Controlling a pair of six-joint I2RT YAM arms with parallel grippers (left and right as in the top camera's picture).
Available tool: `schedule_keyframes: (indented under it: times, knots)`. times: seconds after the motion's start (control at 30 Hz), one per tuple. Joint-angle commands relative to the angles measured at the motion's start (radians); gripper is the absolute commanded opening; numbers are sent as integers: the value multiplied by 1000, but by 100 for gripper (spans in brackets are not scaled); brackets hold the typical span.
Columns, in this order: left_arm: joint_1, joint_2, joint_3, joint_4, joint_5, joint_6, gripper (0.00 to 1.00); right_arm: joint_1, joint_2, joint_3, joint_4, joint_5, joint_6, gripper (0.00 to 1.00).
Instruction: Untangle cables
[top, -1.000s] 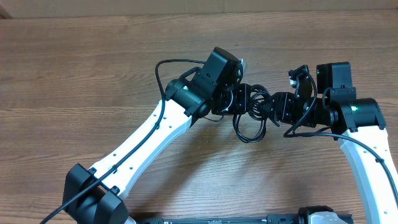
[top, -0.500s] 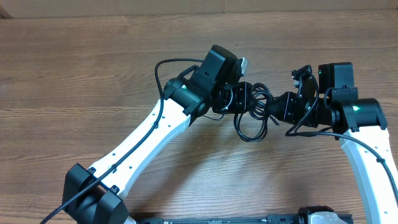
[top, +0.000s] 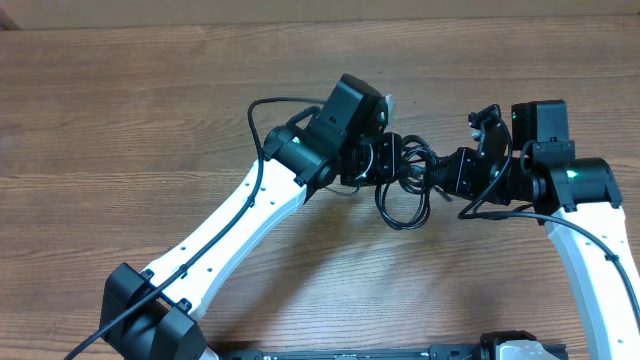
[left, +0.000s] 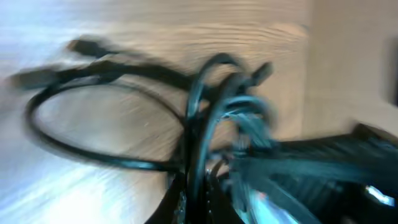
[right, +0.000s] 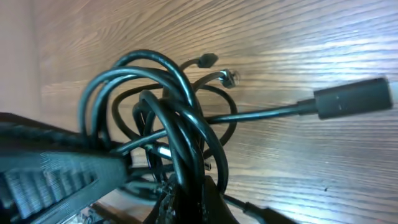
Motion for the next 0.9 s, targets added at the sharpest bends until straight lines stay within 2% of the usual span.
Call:
schedule_keyframes:
  times: [0.0, 0.07, 0.1, 0.33, 0.43, 0.57, 0.7, 0.77, 0.8, 0.87]
  knots:
    - [-14, -18, 5, -154, -235, -426, 4, 13, -14, 12, 28, -127, -15, 4]
    - [-14, -18, 5, -241, -319, -599, 4, 13, -14, 12, 29, -132, -15, 4]
    - [-14, -18, 5, -269, -336, -645, 4, 13, -14, 12, 29, -132, -15, 4]
    - [-13, -18, 5, -297, -342, -726, 4, 13, -14, 12, 32, -131, -15, 4]
    - [-13, -18, 5, -338, -343, -806, 4, 13, -14, 12, 35, -131, -15, 4]
    - [-13, -18, 5, -346, -343, -769, 5, 13, -14, 12, 35, -131, -15, 4]
    - [-13, -18, 5, -279, -343, -590, 4, 13, -14, 12, 34, -131, -15, 5]
    - [-13, -18, 5, -232, -325, -488, 4, 13, -14, 12, 34, -131, -15, 22]
    - [-13, -18, 5, -188, -288, -390, 4, 13, -14, 12, 34, -131, -16, 40]
    - [-13, -18, 5, -146, -242, -291, 4, 13, -14, 12, 32, -126, -19, 53]
